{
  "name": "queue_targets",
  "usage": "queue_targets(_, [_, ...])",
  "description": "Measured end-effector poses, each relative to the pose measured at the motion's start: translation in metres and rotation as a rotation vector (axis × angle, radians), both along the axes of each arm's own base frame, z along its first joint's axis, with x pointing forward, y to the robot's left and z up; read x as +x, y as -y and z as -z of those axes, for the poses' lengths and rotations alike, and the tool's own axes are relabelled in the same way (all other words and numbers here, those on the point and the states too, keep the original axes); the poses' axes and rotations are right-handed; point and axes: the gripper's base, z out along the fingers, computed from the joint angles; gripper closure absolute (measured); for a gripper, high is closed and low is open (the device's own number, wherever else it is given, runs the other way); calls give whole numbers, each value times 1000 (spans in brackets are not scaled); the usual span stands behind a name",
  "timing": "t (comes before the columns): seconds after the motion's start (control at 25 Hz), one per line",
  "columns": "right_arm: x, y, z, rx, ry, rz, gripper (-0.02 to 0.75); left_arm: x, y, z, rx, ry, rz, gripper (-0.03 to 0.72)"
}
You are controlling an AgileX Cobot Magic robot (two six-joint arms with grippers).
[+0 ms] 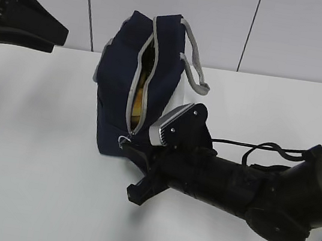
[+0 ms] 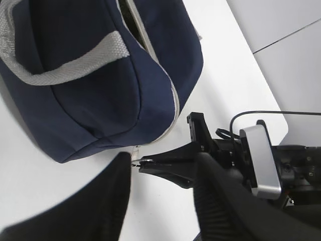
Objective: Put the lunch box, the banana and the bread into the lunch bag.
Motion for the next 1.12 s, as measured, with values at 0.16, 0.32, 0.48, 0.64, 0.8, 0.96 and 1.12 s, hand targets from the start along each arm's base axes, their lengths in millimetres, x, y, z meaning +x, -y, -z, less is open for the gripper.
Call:
queue_targets(0.16, [-3,0,-10,-28,13,-24,754,0,0,0,0,0,0,380])
queue_targets(0.32, [-4,1,-23,-30,37,-25,754,-1,0,0,-3,-6,10,380])
queue_targets(0.48, [-2,1,-40,-72,53,-43,754,-2,1,0,-4,-10,16,380])
queue_targets(0.64, [7,6,-53,-71,38,-66,754,-2,1,0,-5,-12,20,380])
queue_targets(0.8, [21,17,-69,-53,24,-96,754,-2,1,0,-6,-14,22,380])
queue_targets(0.96, [34,18,-86,-54,33,-152,754,-2,1,0,-6,-15,23,380])
queue_targets(1.12, [41,12,-101,-59,58,-206,754,-2,1,0,-7,-15,24,380])
